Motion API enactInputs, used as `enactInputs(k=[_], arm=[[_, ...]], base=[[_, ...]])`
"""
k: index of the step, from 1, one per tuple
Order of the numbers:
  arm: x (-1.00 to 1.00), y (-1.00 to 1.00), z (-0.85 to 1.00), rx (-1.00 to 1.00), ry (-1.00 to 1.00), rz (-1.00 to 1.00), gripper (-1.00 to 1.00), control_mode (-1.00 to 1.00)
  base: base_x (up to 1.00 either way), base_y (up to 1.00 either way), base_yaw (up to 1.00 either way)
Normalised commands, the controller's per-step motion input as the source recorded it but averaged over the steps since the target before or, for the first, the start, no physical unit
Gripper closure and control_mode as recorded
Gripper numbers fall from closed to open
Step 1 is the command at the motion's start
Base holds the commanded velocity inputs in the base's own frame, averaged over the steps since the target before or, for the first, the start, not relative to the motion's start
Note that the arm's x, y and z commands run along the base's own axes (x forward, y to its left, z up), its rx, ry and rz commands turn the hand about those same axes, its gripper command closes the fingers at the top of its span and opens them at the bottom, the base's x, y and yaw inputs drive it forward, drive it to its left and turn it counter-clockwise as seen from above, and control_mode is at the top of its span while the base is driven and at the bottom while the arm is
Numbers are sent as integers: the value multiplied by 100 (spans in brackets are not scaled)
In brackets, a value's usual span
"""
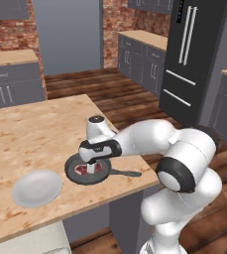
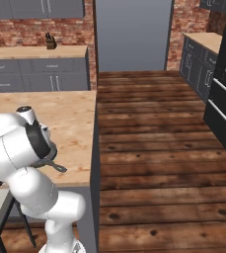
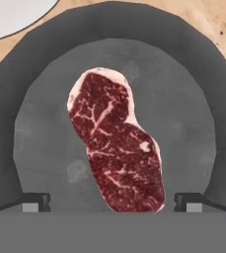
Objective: Pick up the pan with the steak in it and place it on the dining table. Then place the steak on the plate.
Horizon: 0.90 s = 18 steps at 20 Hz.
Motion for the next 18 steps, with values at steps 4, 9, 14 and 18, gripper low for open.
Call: enactInputs(k=[4, 9, 14, 18], arm=[[15, 3, -20, 1, 4, 1, -100, -100], [17, 13, -23, 0, 6, 0, -100, -100], [19, 9, -25, -1, 5, 0, -100, -100], [28, 3, -22, -4, 3, 0, -100, -100]], base=[[0, 0, 0], [0, 0, 0], [0, 0, 0], [0, 0, 0]])
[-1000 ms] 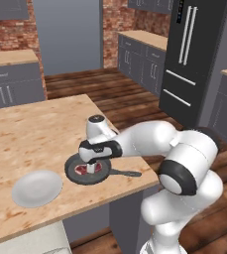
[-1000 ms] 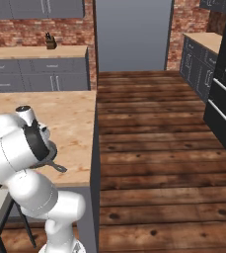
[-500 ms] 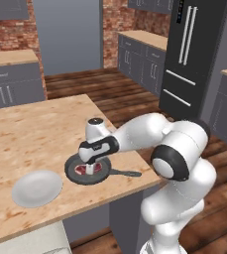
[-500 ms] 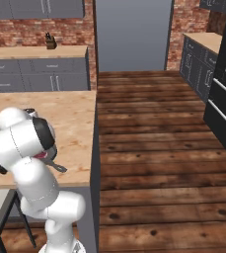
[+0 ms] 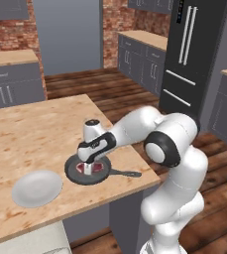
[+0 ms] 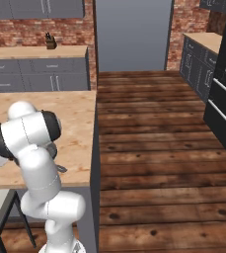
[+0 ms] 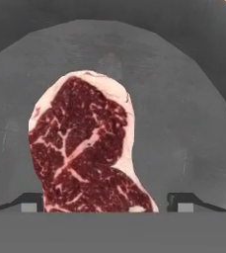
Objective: Pick up the pan with the steak in it and place it on the dining table. Then place the steak on the plate.
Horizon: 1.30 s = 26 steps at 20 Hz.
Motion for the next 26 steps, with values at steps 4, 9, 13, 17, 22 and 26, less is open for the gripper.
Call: enactInputs(k=[4, 9, 13, 17, 22, 26], arm=[[30, 0, -23, -3, 2, 0, -100, -100], [-1, 0, -48, -10, 5, 0, -100, -100], [-17, 0, -68, -7, 8, 0, -100, -100], [-11, -1, -57, -1, 7, 0, 100, -100], [0, 0, -5, 0, 1, 0, 100, -100], [0, 2, 15, 0, 0, 0, 100, -100]], base=[[0, 0, 0], [0, 0, 0], [0, 0, 0], [0, 0, 0], [0, 0, 0], [0, 0, 0]])
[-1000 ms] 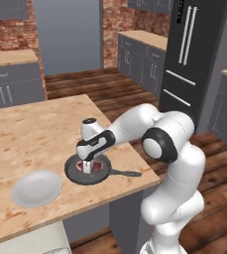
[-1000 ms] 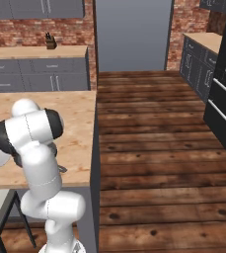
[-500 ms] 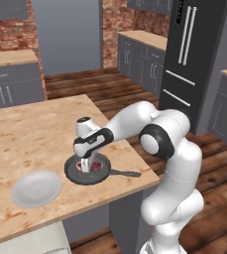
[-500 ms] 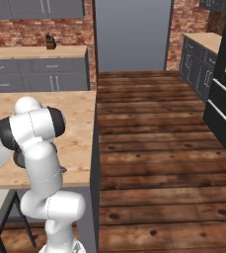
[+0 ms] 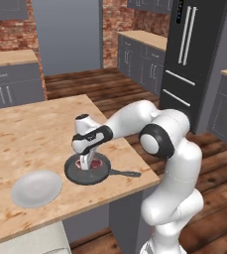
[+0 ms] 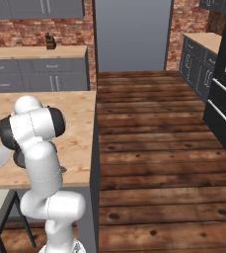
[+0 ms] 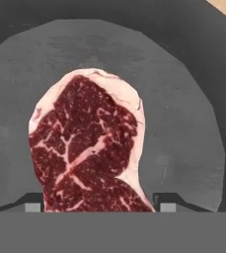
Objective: Pick up the pan with the steak in it and place it on the dining table. Then place the steak on the plate.
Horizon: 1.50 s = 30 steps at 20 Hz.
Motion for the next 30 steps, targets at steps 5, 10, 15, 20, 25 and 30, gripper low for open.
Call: enactInputs(k=[5, 10, 15, 20, 25, 30], arm=[[-12, 45, 40, 0, -3, 0, 100, -100], [-24, 72, 46, 0, -3, 0, 100, -100], [-47, 63, 42, 0, 0, 1, 100, -100], [-43, 62, 19, 0, 0, 3, 100, -100], [-39, 53, 0, 1, -1, 3, 100, -100], [-8, 20, -1, 1, 0, 3, 100, -100]], base=[[0, 0, 0], [0, 0, 0], [0, 0, 0], [0, 0, 0], [0, 0, 0], [0, 0, 0]])
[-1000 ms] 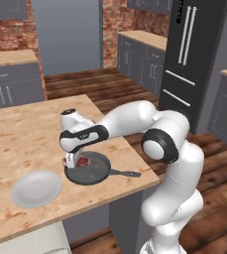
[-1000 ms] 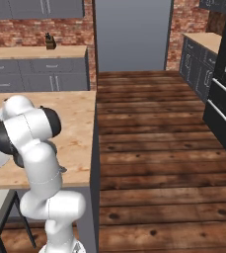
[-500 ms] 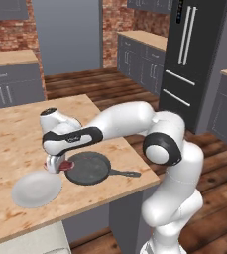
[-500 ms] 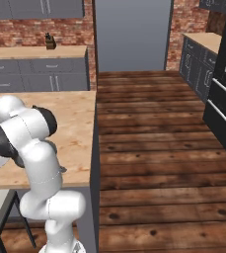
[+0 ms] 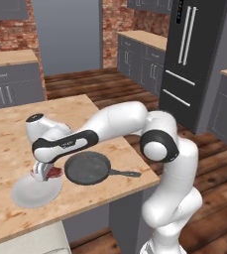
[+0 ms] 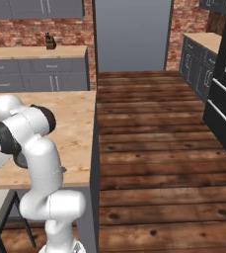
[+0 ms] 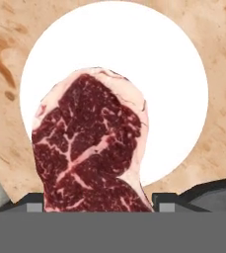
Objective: Pick up the pan with the steak in it and place it on the dining table. Then place the steak on the plate.
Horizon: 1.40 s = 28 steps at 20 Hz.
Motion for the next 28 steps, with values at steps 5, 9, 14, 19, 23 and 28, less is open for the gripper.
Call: enactInputs(k=[5, 9, 14, 19, 23, 28], arm=[[-7, 12, -15, 3, 0, 0, 100, -100], [-7, 21, -27, 3, 0, 0, 100, -100], [1, 24, -25, 2, -4, -1, 100, -100], [4, 28, -20, 0, -7, -4, 100, -100], [1, 25, -13, -1, -7, -4, -100, -100], [0, 2, 16, 5, -4, -5, -100, -100]], base=[[0, 0, 0], [0, 0, 0], [0, 0, 0], [0, 0, 0], [0, 0, 0], [0, 0, 0]])
